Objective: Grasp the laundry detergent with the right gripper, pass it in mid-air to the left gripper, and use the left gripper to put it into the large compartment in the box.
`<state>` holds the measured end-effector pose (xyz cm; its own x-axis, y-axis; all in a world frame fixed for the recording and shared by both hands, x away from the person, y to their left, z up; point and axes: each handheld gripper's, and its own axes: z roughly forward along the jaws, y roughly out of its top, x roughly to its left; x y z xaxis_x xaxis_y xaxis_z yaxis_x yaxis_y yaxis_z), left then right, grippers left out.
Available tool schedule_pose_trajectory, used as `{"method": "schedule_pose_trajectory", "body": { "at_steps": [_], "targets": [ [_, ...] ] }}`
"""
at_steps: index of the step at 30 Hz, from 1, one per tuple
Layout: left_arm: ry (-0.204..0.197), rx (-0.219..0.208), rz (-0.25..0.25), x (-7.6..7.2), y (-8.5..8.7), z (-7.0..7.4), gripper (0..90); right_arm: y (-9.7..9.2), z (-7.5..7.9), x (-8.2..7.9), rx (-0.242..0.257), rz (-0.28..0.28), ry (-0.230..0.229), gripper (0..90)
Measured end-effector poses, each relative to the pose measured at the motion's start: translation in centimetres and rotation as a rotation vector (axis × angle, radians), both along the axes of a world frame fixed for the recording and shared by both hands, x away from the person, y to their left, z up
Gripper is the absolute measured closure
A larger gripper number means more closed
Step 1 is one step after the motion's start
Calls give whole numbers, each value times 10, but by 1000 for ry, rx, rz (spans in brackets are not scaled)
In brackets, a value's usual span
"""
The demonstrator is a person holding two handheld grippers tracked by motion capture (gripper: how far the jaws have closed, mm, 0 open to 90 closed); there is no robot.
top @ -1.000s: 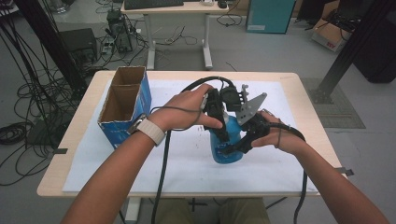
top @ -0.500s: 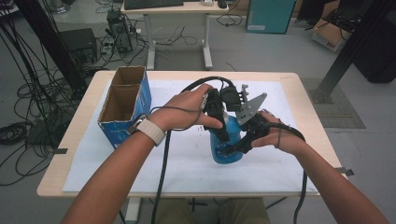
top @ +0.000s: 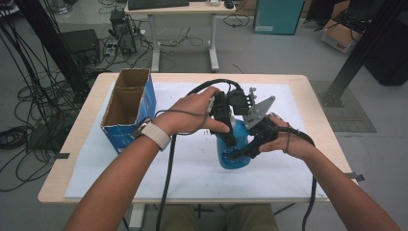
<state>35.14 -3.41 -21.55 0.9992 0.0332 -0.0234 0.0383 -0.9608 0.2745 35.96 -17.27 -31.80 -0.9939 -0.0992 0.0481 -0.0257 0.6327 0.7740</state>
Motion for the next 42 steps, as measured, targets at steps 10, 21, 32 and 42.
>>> {"method": "schedule_pose_trajectory", "body": {
  "at_steps": [10, 21, 32, 42],
  "targets": [
    [14, 0, 2, 0, -1, 0, 372, -1, 0, 0, 2, 3, -5, 426],
    [21, -1, 7, -1, 0, -1, 372, -1, 0, 0, 1, 4, -5, 426],
    [15, -1, 8, -1, 0, -2, 372, -1, -1, -1, -4, 3, 0, 426],
    [24, 0, 7, -1, 0, -1, 372, 0, 0, -1, -3, 4, -5, 426]
  ]
}}
